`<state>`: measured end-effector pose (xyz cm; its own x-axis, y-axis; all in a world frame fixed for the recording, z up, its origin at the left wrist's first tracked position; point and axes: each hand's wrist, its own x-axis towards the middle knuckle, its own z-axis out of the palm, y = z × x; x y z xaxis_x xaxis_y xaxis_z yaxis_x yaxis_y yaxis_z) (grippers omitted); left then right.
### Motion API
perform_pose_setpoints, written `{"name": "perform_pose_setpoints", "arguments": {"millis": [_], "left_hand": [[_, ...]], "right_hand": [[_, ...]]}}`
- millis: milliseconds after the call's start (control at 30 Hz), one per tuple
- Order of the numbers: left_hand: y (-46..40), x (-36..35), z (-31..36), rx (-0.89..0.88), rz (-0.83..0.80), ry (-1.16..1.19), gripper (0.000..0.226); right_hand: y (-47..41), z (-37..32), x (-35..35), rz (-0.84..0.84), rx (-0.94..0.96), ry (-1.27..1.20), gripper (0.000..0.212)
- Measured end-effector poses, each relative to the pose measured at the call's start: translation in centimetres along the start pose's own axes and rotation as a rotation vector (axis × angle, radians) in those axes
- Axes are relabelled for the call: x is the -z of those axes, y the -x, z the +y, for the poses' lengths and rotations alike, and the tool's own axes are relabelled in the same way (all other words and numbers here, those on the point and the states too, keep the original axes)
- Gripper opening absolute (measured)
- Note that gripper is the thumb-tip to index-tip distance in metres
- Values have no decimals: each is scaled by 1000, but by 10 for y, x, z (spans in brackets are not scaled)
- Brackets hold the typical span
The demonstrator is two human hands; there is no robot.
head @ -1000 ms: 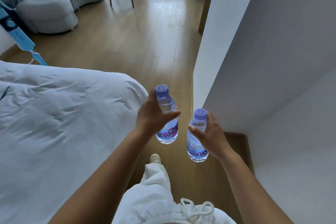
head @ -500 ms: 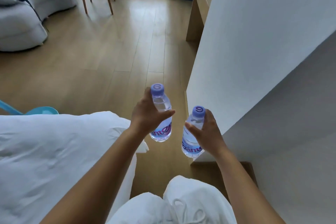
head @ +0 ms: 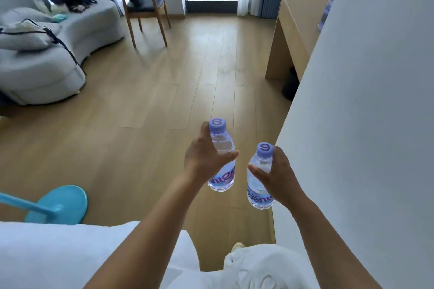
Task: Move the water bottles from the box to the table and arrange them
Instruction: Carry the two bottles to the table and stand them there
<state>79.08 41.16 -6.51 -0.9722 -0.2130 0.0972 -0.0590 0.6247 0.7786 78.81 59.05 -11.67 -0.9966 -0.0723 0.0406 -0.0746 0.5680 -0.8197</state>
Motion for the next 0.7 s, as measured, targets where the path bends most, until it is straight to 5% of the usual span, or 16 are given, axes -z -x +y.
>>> {"name": "perform_pose_setpoints", "arguments": {"millis": [333,700], "left_hand": [[-192,-26,4,2,-12,36,67],[-472,-71,21,-205,-176,41,61]], "right_hand": [[-189,2,2,-6,0,19,48],[-431,5,-4,201,-121,17,39]]}}
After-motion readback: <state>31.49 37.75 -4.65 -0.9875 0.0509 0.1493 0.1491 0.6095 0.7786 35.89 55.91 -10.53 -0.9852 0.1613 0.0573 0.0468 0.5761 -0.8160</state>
